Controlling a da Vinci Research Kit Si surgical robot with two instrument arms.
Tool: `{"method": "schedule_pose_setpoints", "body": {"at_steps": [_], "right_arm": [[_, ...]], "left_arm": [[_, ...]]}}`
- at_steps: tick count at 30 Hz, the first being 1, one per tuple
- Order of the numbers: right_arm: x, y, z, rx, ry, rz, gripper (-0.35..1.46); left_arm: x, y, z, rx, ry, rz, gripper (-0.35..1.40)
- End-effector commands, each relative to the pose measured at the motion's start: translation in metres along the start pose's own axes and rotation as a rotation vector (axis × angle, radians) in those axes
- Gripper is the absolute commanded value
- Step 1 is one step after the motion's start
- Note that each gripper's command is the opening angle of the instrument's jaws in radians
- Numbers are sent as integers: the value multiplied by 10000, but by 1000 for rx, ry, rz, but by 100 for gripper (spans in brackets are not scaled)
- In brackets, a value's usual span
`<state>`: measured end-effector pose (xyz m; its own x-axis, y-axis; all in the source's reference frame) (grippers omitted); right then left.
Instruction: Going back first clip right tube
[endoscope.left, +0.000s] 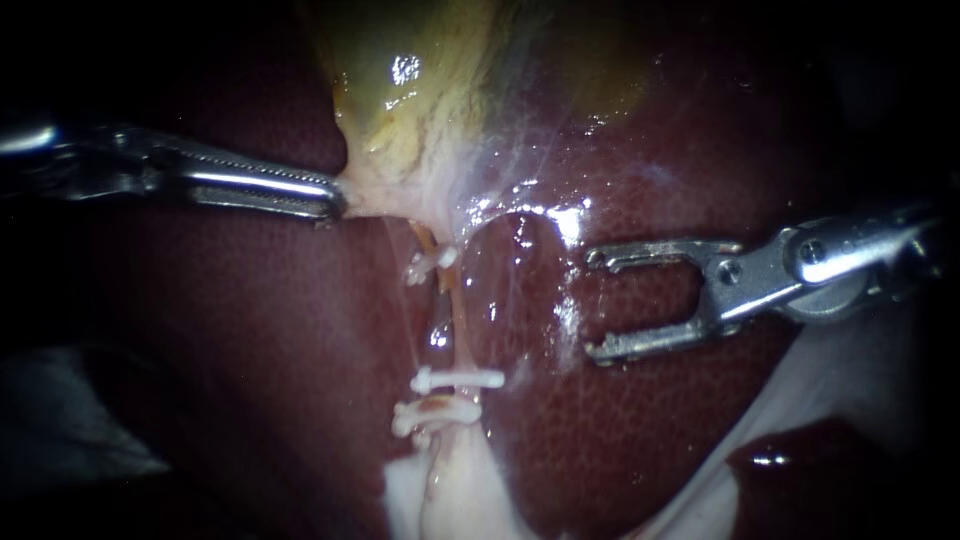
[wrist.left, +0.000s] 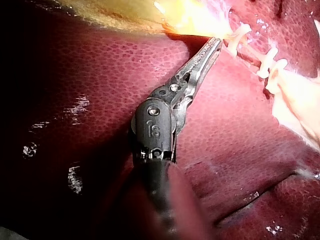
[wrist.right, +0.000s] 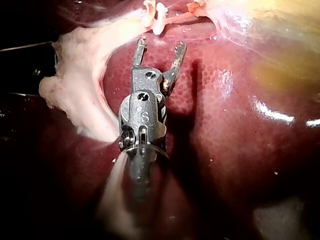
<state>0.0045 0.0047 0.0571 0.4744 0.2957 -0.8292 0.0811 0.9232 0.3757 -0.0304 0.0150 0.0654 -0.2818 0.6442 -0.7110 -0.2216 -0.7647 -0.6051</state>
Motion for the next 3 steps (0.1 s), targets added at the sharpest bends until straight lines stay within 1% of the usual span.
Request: {"method": "schedule_pose_setpoints", "body": {"at_steps": [1,3], "right_arm": [[0,0,0,0,0,0,50],[1,0,1,6,1,0,50]], "left_arm": [[0,0,-1,-2,0,0,-35],[1,0,-2,-3,0,0,-35]]}}
